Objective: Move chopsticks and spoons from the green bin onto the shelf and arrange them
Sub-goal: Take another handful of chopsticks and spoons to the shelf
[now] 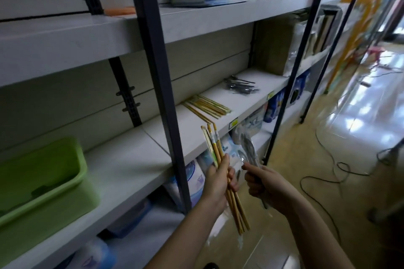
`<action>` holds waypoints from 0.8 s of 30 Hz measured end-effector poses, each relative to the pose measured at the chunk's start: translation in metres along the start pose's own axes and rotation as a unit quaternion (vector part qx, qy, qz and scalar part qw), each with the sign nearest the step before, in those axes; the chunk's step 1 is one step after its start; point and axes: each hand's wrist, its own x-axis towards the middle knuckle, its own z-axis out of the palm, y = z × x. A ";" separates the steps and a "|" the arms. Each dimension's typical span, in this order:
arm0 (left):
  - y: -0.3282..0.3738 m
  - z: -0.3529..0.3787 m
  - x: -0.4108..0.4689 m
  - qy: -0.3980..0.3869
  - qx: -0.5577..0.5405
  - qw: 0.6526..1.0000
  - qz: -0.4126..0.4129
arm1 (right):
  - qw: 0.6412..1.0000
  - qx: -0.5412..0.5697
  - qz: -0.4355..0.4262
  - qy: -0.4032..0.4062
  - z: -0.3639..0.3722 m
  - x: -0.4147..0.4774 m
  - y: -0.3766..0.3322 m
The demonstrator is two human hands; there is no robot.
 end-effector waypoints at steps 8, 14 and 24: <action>0.026 0.034 0.093 0.013 -0.032 0.999 0.005 | 0.998 -0.007 -0.028 0.052 -0.045 0.039 -0.032; 0.064 0.047 0.187 0.046 -0.027 0.998 0.019 | 0.996 -0.039 -0.038 0.075 -0.067 0.114 -0.079; 0.105 0.035 0.319 0.153 -0.004 0.988 0.029 | 0.996 -0.045 -0.028 0.078 -0.081 0.240 -0.140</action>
